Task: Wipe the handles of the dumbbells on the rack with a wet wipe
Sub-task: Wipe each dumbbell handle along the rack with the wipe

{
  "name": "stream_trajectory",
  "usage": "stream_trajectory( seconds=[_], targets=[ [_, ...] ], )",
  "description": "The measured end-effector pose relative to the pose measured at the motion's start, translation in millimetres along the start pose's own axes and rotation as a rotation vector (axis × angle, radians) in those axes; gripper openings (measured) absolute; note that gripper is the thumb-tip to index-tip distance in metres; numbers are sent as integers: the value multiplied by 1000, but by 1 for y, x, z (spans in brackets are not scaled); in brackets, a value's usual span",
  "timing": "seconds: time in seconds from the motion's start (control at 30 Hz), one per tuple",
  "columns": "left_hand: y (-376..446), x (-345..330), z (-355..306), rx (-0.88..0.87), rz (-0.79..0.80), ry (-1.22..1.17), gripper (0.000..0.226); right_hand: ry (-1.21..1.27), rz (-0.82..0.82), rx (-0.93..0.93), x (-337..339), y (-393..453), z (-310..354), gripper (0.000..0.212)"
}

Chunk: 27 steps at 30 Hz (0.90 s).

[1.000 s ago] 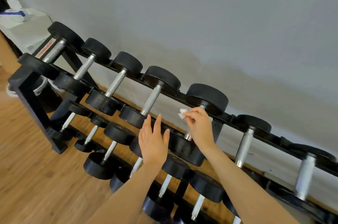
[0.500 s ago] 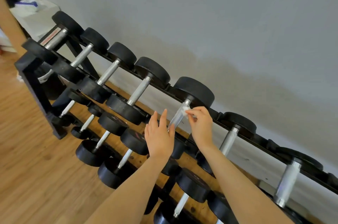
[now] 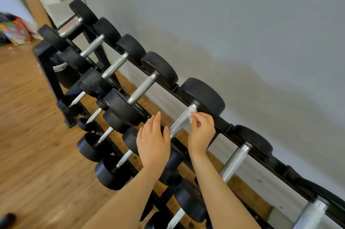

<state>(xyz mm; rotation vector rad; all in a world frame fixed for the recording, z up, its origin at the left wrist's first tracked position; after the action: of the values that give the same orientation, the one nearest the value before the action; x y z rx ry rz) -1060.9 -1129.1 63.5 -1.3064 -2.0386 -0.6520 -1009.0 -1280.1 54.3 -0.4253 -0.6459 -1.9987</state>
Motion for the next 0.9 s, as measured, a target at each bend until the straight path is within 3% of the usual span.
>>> stream_trajectory(
  seconds=[0.4, 0.9],
  targets=[
    [-8, -6, 10, -141, -44, 46, 44, 121, -39, 17, -17, -5, -11, 19],
    [-22, -6, 23, -189, -21, 53, 56, 129, -67, -1, -16, 1, -11, 21]
  ],
)
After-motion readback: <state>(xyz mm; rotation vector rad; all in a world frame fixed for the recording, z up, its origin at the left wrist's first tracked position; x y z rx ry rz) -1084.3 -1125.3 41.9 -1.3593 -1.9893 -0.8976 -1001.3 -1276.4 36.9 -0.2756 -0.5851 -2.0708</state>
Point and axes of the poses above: each hand's wrist, its own y-axis towards the middle knuckle, its own x-axis out of the back of the hand, z = x × y, the point moved 5 cm from there along y, towards the middle knuckle, and after that the axes turned 11 degrees about -y, right-handed, at the moved point
